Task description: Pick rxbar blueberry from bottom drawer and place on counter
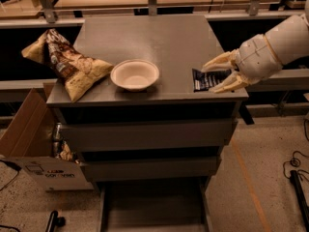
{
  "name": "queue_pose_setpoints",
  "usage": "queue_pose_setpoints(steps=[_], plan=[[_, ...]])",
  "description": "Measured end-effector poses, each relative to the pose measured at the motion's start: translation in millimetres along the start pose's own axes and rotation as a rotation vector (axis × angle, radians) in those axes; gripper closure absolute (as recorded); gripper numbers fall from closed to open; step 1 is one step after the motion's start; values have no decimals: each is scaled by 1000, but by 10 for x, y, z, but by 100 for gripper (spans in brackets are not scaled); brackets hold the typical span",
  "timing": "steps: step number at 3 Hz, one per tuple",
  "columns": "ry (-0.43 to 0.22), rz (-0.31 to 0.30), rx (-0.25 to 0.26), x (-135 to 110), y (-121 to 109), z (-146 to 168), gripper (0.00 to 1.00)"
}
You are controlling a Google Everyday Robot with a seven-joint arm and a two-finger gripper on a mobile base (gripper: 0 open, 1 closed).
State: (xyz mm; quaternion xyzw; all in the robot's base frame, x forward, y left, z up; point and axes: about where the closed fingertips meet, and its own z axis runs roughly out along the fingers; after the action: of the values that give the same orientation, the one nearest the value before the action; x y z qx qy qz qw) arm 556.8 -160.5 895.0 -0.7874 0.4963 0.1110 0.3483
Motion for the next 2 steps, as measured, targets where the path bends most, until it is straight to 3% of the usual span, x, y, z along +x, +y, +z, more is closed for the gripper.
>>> queue_pose_setpoints(steps=[1,2], plan=[[14,88,-47,203,-390,184,100],[-12,155,-64,334,-672,467,82]])
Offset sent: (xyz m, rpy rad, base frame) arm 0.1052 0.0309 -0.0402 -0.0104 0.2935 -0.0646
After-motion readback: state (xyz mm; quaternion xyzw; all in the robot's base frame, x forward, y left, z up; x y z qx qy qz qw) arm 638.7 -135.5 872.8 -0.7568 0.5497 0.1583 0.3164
